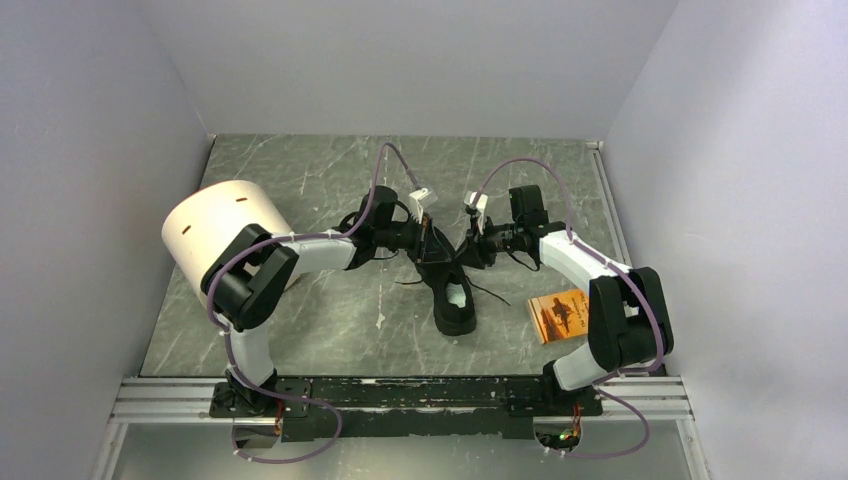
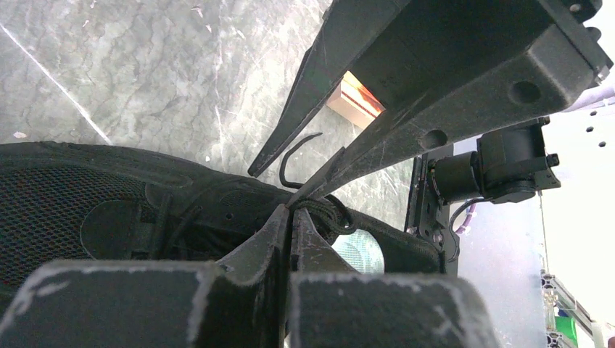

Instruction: Tie the shoes

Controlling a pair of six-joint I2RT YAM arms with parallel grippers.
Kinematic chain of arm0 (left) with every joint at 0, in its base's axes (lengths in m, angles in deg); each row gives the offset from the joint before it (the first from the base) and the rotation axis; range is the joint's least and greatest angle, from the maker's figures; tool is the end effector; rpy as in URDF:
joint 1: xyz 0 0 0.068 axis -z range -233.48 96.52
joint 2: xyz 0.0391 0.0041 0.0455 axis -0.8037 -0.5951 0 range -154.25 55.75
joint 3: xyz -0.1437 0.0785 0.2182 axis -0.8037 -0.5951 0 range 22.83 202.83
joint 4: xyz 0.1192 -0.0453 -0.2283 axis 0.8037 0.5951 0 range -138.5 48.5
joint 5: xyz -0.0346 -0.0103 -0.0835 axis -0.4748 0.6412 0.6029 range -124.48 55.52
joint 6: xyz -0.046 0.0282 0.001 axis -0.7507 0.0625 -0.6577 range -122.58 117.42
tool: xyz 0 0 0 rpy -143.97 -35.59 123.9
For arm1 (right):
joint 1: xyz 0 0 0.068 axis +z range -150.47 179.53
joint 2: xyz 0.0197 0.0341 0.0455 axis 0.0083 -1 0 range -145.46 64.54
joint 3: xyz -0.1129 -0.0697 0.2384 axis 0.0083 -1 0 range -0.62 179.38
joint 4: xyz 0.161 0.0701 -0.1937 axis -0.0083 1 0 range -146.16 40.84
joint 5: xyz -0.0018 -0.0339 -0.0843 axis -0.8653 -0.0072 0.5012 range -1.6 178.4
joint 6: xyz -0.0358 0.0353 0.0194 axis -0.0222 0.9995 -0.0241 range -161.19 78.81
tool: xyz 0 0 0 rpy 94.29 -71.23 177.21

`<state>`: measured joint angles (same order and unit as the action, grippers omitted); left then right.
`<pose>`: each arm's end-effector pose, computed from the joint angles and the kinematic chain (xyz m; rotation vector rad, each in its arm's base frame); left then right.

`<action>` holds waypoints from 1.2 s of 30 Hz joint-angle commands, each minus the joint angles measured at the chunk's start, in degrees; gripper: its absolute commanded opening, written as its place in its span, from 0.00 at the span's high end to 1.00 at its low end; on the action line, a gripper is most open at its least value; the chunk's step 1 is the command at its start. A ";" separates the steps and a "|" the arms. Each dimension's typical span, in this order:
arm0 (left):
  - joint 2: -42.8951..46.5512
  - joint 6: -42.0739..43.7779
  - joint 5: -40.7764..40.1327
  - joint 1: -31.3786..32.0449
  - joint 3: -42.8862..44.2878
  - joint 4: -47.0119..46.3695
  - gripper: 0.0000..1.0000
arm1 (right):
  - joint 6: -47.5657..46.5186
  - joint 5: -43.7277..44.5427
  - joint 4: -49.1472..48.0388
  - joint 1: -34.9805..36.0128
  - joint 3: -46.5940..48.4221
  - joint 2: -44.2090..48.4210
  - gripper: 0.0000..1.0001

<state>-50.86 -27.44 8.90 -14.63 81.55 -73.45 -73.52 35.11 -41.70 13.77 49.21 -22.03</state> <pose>0.2932 -0.2677 0.1860 0.7990 2.0014 -1.4328 0.2800 0.1006 0.2043 -1.2121 1.8446 0.9568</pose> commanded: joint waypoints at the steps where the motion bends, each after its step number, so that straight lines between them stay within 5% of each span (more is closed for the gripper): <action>1: -0.85 1.61 -0.52 0.05 2.08 -0.91 0.95 | -1.60 -4.28 -1.23 0.03 -1.13 0.13 0.67; 23: -1.14 -0.41 2.51 -0.27 0.99 -3.75 0.95 | 2.58 -7.54 -7.16 1.75 -3.76 0.39 0.63; 26: -0.82 -0.54 2.57 -0.27 0.64 -3.97 0.95 | 2.93 -7.05 -7.85 1.76 -3.84 0.26 0.75; 29: 0.03 0.42 2.20 -0.27 0.27 -2.85 0.95 | 3.49 -5.56 -8.38 1.73 -4.02 0.93 1.00; 36: 4.06 4.96 0.91 -1.85 -0.93 4.13 0.93 | 2.29 -2.49 -7.69 1.70 -5.65 3.67 1.00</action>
<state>-50.62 -25.89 9.68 -15.55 81.81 -71.81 -70.44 31.85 -48.28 15.01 44.92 -20.63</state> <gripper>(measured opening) 0.061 0.024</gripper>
